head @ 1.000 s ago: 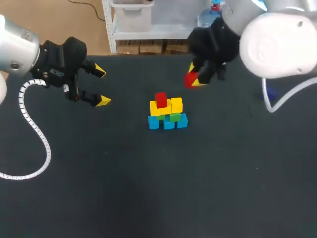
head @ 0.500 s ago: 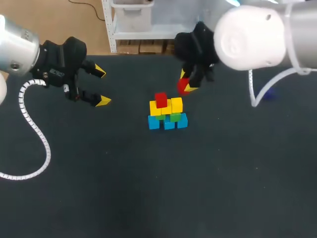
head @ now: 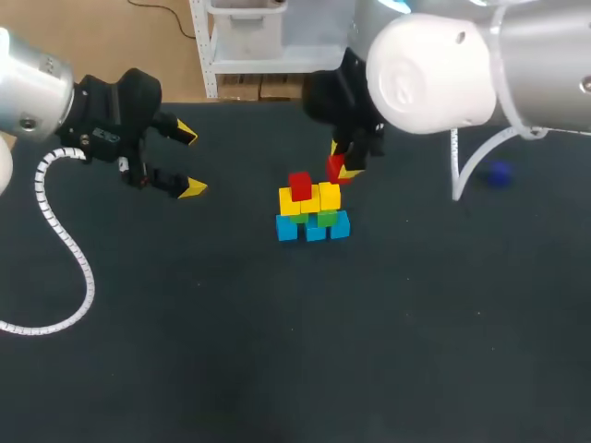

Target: Place the blue cubes, place green cubes on the blue cubes, place the yellow cubes on the green cubes, then place the red cubes on the yellow cubes, and place purple cube on the red cubes.

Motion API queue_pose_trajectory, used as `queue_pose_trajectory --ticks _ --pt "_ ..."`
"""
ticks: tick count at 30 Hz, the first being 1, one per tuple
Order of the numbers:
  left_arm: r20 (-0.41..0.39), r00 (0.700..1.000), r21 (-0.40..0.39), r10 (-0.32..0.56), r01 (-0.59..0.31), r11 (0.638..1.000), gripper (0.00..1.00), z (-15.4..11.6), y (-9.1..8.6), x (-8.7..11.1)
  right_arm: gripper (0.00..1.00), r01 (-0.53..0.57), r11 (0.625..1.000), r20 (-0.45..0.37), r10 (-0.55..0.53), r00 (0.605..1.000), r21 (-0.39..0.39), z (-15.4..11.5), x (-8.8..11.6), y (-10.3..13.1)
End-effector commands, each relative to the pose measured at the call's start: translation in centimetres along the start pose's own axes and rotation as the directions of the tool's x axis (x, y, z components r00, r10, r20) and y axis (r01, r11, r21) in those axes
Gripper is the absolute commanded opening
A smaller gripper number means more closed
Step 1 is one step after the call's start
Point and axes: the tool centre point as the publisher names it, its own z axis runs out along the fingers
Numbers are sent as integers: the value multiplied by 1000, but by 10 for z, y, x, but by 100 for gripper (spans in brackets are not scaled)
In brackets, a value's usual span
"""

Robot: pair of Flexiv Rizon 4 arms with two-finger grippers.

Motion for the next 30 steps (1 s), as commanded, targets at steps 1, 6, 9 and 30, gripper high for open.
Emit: queue_pose_trajectory --ticks 1,6,9,30 --pt "8 1000 -2 4 -4 1000 100 0 -1 2 0 -1 1000 -4 1 1000 -15 1 -4 -3" --pt "8 1000 -2 4 -4 1000 100 0 -1 2 0 -4 1000 34 4 999 -10 -2 -7 -3" --pt "8 1000 -2 4 -4 1000 100 0 -1 2 0 8 1000 88 -8 996 -3 -6 -7 -3" --pt "8 1000 -2 4 -4 1000 100 0 -1 2 0 8 1000 88 -8 996 -3 -6 -7 -3"
